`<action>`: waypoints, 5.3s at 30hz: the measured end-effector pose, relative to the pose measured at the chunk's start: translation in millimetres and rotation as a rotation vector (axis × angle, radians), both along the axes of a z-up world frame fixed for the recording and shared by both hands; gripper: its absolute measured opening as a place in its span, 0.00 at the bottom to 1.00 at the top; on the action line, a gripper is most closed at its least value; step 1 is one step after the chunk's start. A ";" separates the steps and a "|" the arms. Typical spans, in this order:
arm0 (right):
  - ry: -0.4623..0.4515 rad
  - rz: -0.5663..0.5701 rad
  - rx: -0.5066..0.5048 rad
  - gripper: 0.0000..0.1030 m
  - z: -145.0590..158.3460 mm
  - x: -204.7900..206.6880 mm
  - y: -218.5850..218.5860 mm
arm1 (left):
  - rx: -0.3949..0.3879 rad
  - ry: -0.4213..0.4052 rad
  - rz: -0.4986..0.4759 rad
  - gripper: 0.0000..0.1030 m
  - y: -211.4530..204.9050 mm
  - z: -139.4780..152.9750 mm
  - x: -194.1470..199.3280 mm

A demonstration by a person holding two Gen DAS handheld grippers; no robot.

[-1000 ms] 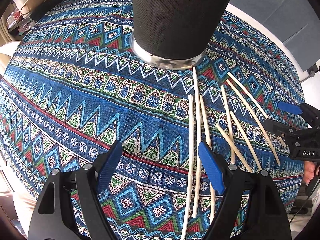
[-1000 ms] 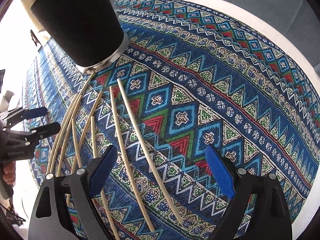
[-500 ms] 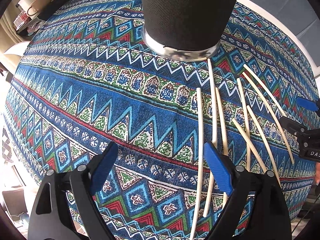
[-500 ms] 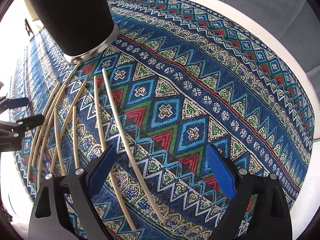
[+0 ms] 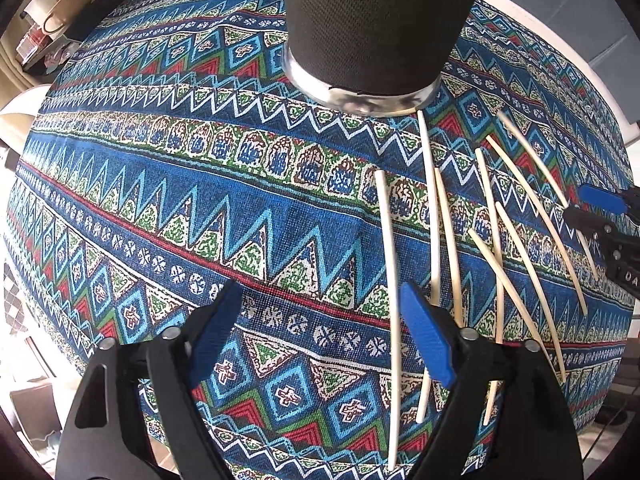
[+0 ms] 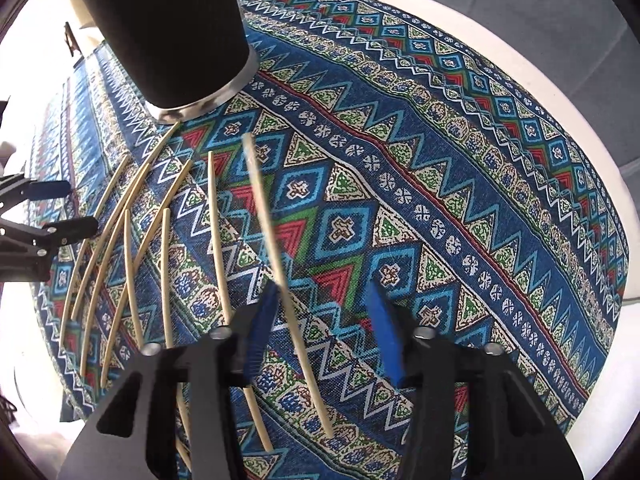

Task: Organize utensils
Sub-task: 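Lower both tools and grasp another wooden stick with each gripper, then lift the sticks with both grippers and move them above the black cup, then open both grippers to release the sticks into the black cup, then lower both tools to the remaining sticks and close both grippers on one each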

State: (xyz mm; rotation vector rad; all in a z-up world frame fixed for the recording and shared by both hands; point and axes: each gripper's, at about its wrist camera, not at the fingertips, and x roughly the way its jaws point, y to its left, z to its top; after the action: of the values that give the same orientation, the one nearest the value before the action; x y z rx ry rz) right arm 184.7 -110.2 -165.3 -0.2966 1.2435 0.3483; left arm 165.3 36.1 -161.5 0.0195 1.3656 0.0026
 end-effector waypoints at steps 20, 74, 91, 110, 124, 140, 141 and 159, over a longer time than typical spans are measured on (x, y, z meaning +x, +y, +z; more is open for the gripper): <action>0.056 -0.221 0.125 0.04 23.5 -1.2 -58.6 | -0.191 -0.070 0.015 0.05 44.6 52.8 -10.4; -0.434 -0.149 0.706 0.05 213.8 93.6 74.8 | -0.431 -0.772 -0.023 0.05 67.6 222.3 111.0; -0.442 -0.080 0.471 0.05 158.6 89.3 102.4 | -0.300 -0.724 -0.087 0.05 53.8 168.5 106.6; -0.456 -0.049 0.327 0.21 175.2 48.7 95.3 | -0.248 -0.684 -0.064 0.27 54.4 177.9 79.4; -0.473 -0.072 0.271 0.56 178.3 13.8 78.4 | -0.230 -0.673 -0.028 0.49 52.8 185.5 39.9; -0.313 -0.114 0.135 0.79 121.2 -9.9 45.0 | -0.267 -0.411 0.063 0.75 50.4 115.9 13.8; -0.299 -0.119 0.126 0.82 116.6 -11.1 42.9 | -0.268 -0.392 0.064 0.75 49.9 110.7 12.9; -0.096 -0.116 -0.045 0.83 40.2 -43.5 15.5 | -0.193 -0.131 0.001 0.80 23.4 30.7 -3.6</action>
State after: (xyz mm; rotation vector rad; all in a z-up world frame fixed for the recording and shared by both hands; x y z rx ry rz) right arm 141.2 -94.7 -125.1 -0.2751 1.1697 0.2038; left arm 161.8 59.5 -130.8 -0.1411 1.2296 -0.1245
